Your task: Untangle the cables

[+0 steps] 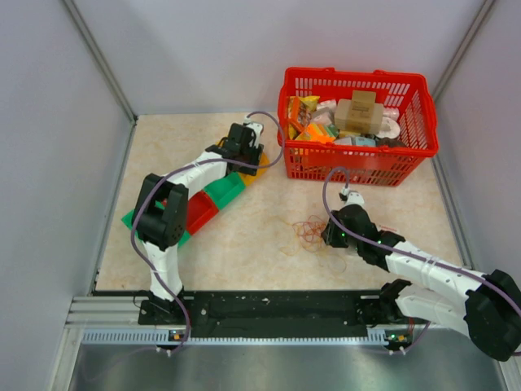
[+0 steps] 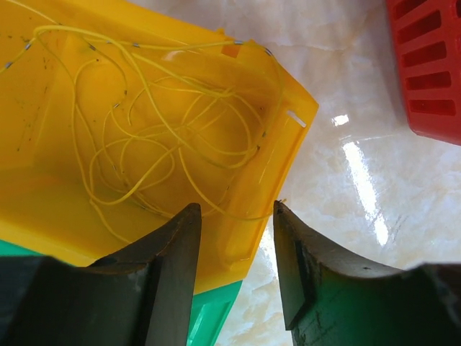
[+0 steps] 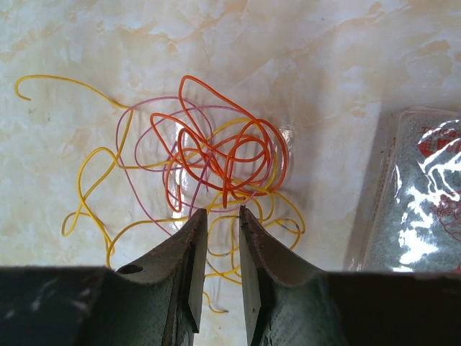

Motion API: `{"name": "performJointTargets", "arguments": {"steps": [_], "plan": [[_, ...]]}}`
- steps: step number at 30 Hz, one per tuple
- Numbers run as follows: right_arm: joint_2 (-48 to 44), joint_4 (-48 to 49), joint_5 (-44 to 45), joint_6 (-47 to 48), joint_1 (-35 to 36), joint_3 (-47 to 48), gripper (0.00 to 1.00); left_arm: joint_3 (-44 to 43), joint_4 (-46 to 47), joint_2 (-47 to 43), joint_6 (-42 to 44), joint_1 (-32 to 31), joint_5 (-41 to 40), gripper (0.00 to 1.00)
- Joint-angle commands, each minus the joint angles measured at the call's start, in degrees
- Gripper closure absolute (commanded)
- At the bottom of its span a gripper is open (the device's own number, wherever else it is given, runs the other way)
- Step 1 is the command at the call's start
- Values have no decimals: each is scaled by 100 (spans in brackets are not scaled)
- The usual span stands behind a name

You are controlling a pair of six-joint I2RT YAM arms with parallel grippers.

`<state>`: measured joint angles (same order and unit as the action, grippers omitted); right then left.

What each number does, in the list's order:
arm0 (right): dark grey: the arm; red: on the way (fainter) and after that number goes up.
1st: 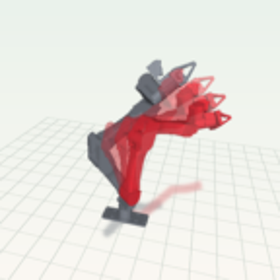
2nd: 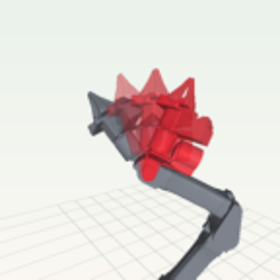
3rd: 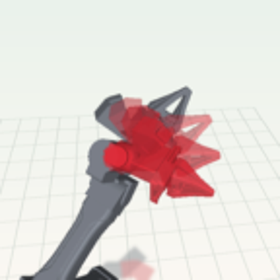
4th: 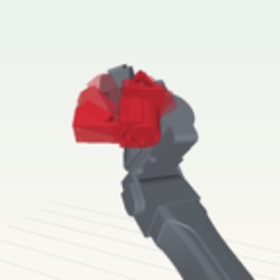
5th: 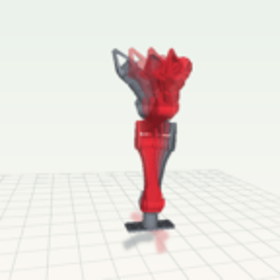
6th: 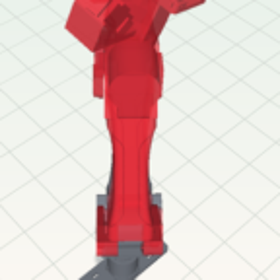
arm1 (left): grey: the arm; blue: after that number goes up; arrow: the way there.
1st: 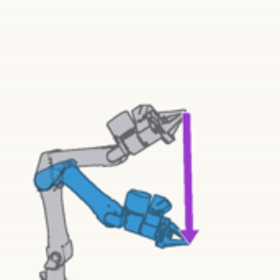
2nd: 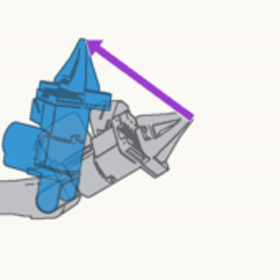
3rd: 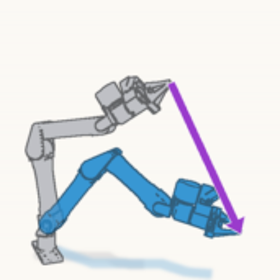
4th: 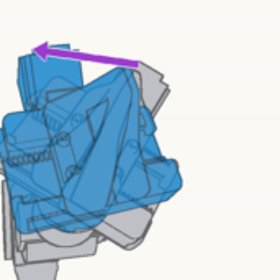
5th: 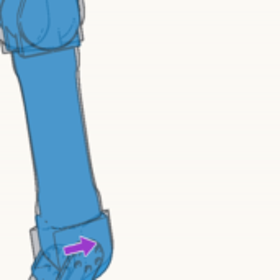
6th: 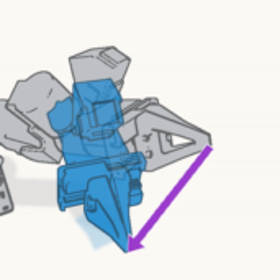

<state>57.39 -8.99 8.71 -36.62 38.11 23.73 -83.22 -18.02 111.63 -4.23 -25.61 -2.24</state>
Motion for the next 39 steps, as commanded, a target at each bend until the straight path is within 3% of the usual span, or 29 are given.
{"name": "performJointTargets", "arguments": {"steps": [1, 9, 18, 24, 29, 35, 39], "plan": [[-131, 12, 25, 59, -40, 167, 76, 95, 194, 139, 80, 3, 110, 51], [-140, -6, 34, 41, -40, 159, 76, 333, 247, 69, 98, 3, 40, 46], [-210, -6, 17, 6, -40, 115, 76, 746, 317, -220, -60, 3, -259, 55], [-228, -6, 17, -3, -40, 115, 76, 851, 352, -370, -262, 3, -242, 48], [-289, -23, -18, -3, -40, 106, 76, 877, 378, -475, -420, 3, -163, 58], [-325, 20, 61, -12, -40, 44, 75, 983, 449, -1037, -623, 12, 83, 38], [-61, 73, -53, 41, -40, 202, 75, 1211, 536, -1617, -930, 55, 372, 32]]}}
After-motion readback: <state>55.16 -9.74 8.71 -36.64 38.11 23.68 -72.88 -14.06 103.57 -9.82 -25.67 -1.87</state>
